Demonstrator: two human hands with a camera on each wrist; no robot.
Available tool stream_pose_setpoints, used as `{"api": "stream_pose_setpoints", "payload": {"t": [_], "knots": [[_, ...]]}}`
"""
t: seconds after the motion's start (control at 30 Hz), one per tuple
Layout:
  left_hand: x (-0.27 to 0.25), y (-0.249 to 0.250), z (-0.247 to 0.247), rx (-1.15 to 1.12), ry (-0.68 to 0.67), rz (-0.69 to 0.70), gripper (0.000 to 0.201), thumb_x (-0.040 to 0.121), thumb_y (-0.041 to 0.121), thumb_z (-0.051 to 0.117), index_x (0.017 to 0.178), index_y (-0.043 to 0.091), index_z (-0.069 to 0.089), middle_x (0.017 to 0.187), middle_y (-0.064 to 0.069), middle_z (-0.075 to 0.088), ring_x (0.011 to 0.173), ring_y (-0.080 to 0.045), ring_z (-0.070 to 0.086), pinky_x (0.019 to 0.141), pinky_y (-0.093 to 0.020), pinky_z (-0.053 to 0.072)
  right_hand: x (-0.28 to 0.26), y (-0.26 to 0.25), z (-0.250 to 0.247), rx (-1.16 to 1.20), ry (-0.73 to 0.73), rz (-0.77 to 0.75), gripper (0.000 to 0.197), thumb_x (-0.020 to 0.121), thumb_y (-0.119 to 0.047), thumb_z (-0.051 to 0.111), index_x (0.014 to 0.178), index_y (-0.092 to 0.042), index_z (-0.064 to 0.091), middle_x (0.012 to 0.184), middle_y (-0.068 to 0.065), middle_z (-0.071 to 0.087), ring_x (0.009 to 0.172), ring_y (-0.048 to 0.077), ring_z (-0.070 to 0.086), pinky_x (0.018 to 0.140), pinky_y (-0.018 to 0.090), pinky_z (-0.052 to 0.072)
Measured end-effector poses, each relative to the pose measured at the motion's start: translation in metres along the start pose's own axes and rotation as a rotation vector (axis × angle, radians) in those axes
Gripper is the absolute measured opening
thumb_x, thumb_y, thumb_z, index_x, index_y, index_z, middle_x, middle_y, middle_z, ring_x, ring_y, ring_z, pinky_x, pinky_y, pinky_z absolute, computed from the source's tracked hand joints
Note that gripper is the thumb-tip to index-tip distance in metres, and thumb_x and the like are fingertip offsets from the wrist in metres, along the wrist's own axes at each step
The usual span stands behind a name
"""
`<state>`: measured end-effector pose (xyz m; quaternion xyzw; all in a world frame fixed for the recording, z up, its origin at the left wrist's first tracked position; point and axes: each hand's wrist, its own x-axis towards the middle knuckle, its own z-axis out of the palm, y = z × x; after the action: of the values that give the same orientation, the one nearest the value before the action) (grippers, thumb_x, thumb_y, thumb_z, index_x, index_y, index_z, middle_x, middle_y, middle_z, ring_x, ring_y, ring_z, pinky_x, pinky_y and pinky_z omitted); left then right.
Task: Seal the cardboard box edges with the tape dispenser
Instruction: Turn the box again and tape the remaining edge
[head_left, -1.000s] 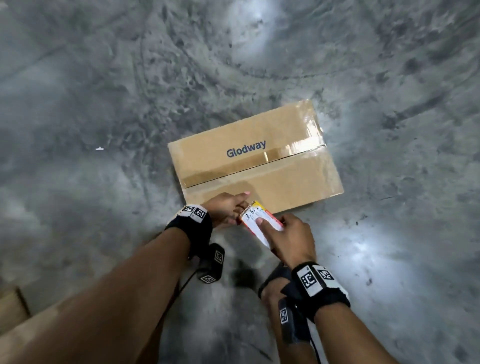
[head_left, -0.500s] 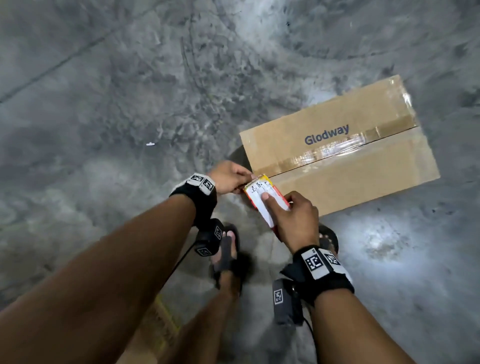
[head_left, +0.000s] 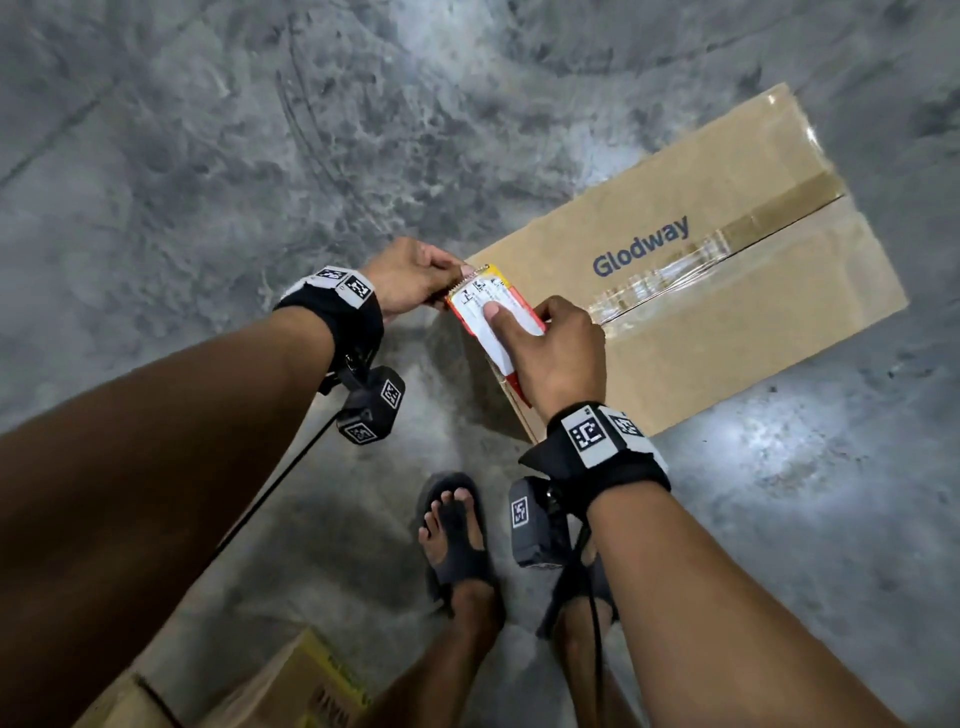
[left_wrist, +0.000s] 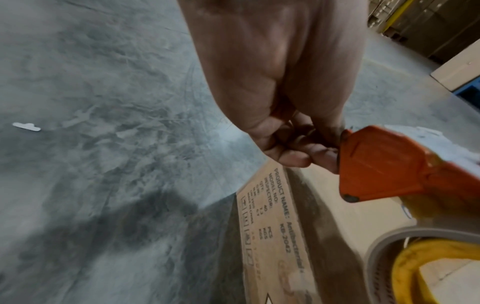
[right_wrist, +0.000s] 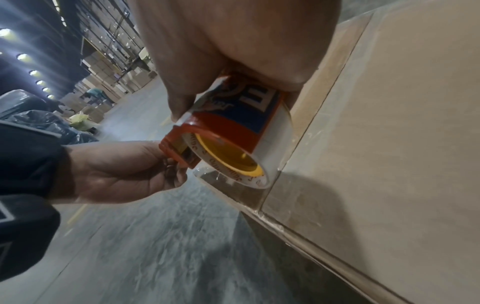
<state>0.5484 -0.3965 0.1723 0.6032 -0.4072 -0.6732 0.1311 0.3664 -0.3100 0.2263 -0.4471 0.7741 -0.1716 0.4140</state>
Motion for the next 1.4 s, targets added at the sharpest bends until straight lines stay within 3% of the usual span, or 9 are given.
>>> {"api": "stream_pose_setpoints", "payload": {"t": [0.17,0.33,0.47,0.67,0.93,1.13,1.23,1.3,1.4], "knots": [[0.021,0.009,-0.010,0.108,-0.055,0.032,0.010,0.092,0.015,0.066,0.089,0.010,0.074,0.068,0.004,0.075,0.056,-0.006,0.065,0.056,-0.017,0.053,0.011,-0.006,0.009,0.025,-0.004,0.043,0.051,0.077,-0.068,0.065,0.077,-0.017,0.061,0.083,0.012,0.071,0.088,0.038,0.062,0.070,0.041,0.051],[0.041,0.018,-0.037,0.070,0.136,0.058,0.010,0.090,0.014,0.068,0.082,0.008,0.069,0.061,0.003,0.073,0.053,-0.003,0.066,0.056,-0.014,0.053,-0.003,0.010,0.000,-0.029,0.008,0.052,0.054,0.076,-0.072,0.061,0.075,-0.017,0.059,0.080,0.008,0.071,0.084,0.035,0.063,0.068,0.040,0.051],[0.046,0.018,-0.041,0.098,0.074,0.049,0.008,0.091,0.014,0.067,0.086,0.008,0.070,0.064,0.002,0.075,0.055,-0.003,0.068,0.058,-0.013,0.054,-0.022,0.025,-0.006,-0.036,-0.013,0.096,0.055,0.078,-0.072,0.062,0.078,-0.017,0.060,0.077,0.005,0.070,0.084,0.034,0.062,0.070,0.039,0.051],[0.049,0.005,-0.037,0.097,0.144,0.033,0.014,0.094,0.013,0.064,0.092,0.001,0.070,0.059,0.005,0.072,0.050,-0.002,0.064,0.053,-0.011,0.049,-0.013,0.024,0.002,-0.049,-0.033,0.133,0.054,0.078,-0.071,0.064,0.077,-0.017,0.064,0.082,0.007,0.072,0.088,0.034,0.061,0.072,0.041,0.051],[0.049,-0.012,-0.034,0.068,0.191,0.021,0.015,0.094,0.018,0.064,0.081,0.013,0.070,0.061,0.004,0.073,0.052,-0.002,0.064,0.056,-0.014,0.051,-0.008,0.024,0.006,-0.080,-0.040,0.135,0.053,0.075,-0.073,0.061,0.071,-0.020,0.063,0.080,0.004,0.073,0.083,0.033,0.066,0.071,0.042,0.055],[0.052,-0.017,-0.024,0.093,0.252,-0.026,0.016,0.095,0.019,0.064,0.080,0.015,0.070,0.064,0.004,0.070,0.052,-0.001,0.061,0.062,-0.018,0.050,-0.006,0.024,0.007,-0.093,-0.044,0.135,0.055,0.075,-0.073,0.061,0.071,-0.018,0.062,0.080,0.006,0.072,0.083,0.034,0.065,0.071,0.043,0.055],[0.055,-0.017,-0.015,0.120,0.320,-0.049,0.011,0.088,0.016,0.071,0.083,0.007,0.073,0.070,-0.003,0.069,0.049,-0.001,0.059,0.057,-0.017,0.049,-0.006,0.023,0.008,-0.099,-0.049,0.145,0.056,0.076,-0.073,0.062,0.075,-0.017,0.064,0.081,0.005,0.073,0.082,0.032,0.067,0.070,0.042,0.056],[0.056,-0.019,-0.010,0.186,0.386,-0.081,0.018,0.080,0.022,0.080,0.090,0.007,0.075,0.076,-0.001,0.071,0.057,-0.002,0.062,0.061,-0.015,0.050,-0.006,0.024,0.008,-0.106,-0.054,0.150,0.055,0.076,-0.072,0.062,0.076,-0.017,0.064,0.083,0.005,0.073,0.083,0.032,0.067,0.070,0.041,0.055],[0.052,-0.024,-0.009,0.268,0.444,-0.178,0.042,0.071,0.042,0.084,0.102,0.015,0.073,0.090,0.006,0.070,0.081,-0.008,0.066,0.077,-0.017,0.050,-0.009,0.026,0.007,-0.116,-0.060,0.157,0.053,0.077,-0.071,0.064,0.076,-0.017,0.062,0.084,0.006,0.073,0.083,0.033,0.066,0.069,0.040,0.053]]}}
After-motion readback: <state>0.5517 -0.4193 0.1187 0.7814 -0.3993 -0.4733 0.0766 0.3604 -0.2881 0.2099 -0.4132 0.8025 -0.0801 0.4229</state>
